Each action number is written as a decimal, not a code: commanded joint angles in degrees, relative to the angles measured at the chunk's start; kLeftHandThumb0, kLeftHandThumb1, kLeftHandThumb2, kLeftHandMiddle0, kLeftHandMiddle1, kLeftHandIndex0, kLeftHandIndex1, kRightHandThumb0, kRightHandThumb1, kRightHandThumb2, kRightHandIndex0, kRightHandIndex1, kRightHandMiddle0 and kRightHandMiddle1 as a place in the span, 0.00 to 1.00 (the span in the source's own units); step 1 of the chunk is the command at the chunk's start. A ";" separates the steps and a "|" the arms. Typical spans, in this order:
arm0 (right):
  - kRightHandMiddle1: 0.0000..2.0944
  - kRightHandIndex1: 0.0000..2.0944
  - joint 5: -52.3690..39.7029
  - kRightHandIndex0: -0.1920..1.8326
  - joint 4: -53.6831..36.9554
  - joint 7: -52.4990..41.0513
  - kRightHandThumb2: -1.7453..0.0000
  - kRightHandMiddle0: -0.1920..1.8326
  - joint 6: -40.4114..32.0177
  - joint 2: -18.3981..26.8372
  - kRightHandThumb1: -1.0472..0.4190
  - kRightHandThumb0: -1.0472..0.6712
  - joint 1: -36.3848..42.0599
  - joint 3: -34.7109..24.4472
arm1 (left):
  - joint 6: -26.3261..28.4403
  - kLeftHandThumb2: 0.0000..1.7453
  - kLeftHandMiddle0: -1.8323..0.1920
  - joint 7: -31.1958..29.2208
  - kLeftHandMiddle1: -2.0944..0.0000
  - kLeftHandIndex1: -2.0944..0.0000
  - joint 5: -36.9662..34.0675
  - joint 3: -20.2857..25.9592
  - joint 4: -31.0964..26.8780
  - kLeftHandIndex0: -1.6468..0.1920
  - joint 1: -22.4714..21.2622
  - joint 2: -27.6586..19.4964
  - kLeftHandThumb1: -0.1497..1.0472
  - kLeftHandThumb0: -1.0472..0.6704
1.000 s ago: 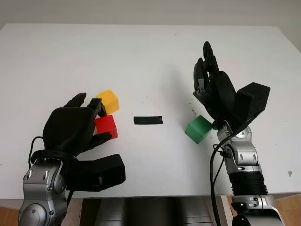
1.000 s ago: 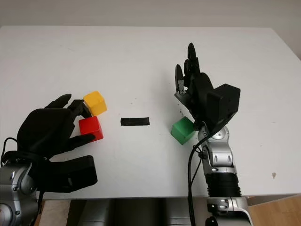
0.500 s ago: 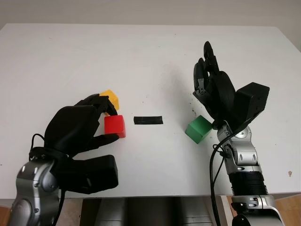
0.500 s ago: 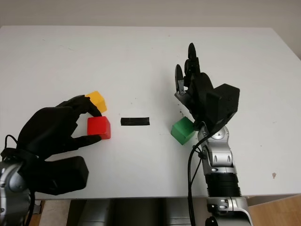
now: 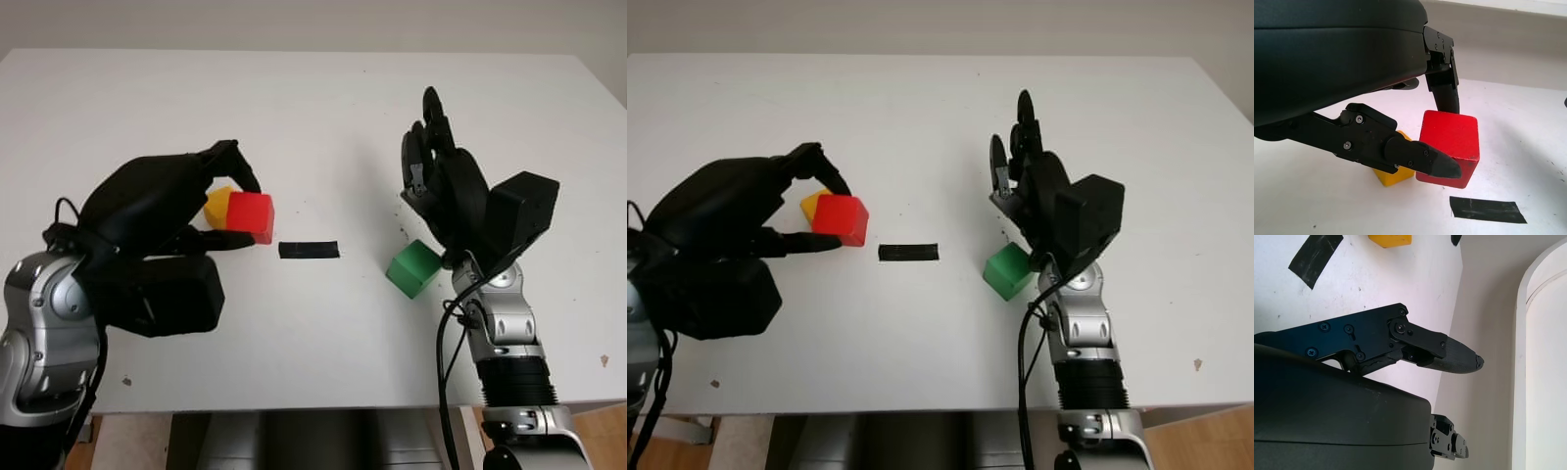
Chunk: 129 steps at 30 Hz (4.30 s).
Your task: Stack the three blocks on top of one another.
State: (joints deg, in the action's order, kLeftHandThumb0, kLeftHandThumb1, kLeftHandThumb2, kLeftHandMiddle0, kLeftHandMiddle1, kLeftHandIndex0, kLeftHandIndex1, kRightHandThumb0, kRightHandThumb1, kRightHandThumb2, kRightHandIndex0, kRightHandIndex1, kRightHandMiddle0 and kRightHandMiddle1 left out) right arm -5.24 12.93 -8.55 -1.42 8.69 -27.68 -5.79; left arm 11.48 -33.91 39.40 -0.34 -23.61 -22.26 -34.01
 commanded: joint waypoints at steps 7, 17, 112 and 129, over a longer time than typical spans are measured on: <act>0.00 0.00 0.34 0.00 -2.00 1.02 0.61 0.00 -0.38 -0.29 0.00 0.26 0.49 0.50 | 1.83 0.04 0.82 3.85 0.97 0.27 2.12 -6.77 6.70 0.75 -7.15 3.49 1.00 0.39; 0.00 0.00 0.40 0.00 -2.18 1.98 0.62 0.00 0.00 -0.60 0.00 0.26 0.83 0.67 | 5.10 0.04 0.84 5.97 0.98 0.13 4.29 -12.43 8.97 0.78 -6.74 8.23 0.99 0.40; 0.00 0.00 0.21 0.00 -1.93 1.69 0.63 0.00 -0.19 -0.50 0.00 0.25 0.47 0.35 | -28.25 0.03 0.86 -5.83 0.99 0.98 -7.07 -8.12 35.08 0.73 -27.07 -24.13 0.83 0.31; 0.00 0.00 -0.24 0.00 -2.00 -0.35 0.60 0.00 -0.39 0.73 0.00 0.27 0.57 0.13 | -44.97 0.03 0.93 11.05 0.98 0.98 9.87 -18.47 43.99 0.77 -28.46 -18.08 0.83 0.32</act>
State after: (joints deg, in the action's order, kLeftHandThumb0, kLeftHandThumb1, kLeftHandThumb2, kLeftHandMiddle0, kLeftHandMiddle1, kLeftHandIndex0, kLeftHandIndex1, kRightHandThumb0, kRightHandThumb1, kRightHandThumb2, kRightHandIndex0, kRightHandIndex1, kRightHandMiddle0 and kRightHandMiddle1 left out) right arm -5.21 11.91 -8.71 -1.78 8.79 -27.06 -5.33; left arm -32.88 -23.99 48.98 -18.35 20.01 -49.58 -52.48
